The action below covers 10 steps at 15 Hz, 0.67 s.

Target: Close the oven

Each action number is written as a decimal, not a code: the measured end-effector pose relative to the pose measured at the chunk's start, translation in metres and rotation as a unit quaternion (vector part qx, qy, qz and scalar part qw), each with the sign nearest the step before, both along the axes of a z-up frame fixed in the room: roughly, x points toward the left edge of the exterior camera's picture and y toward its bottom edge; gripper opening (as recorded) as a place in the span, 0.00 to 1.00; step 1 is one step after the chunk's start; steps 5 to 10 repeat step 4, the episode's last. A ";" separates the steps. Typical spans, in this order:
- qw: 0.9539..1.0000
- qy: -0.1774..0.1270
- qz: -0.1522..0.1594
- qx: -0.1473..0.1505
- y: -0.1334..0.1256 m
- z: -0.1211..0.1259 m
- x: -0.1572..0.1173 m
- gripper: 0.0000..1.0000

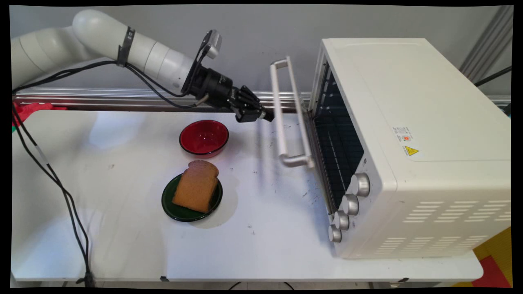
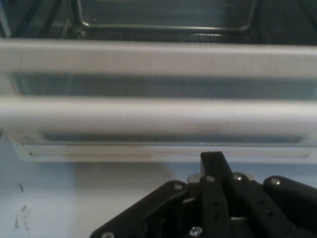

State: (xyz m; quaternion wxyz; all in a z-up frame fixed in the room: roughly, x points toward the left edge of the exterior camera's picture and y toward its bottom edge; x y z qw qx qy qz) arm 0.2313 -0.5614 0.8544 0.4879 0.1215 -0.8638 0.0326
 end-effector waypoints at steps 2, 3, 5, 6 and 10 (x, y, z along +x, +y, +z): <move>1.000 0.006 0.001 0.000 -0.001 0.003 -0.004 0.00; 1.000 0.008 0.001 0.000 -0.001 0.004 -0.006 0.00; 1.000 0.009 0.002 0.001 -0.001 0.005 -0.007 0.00; 1.000 0.009 0.002 0.001 -0.001 0.005 -0.007 0.00; 1.000 0.009 0.002 0.001 -0.001 0.005 -0.007 0.00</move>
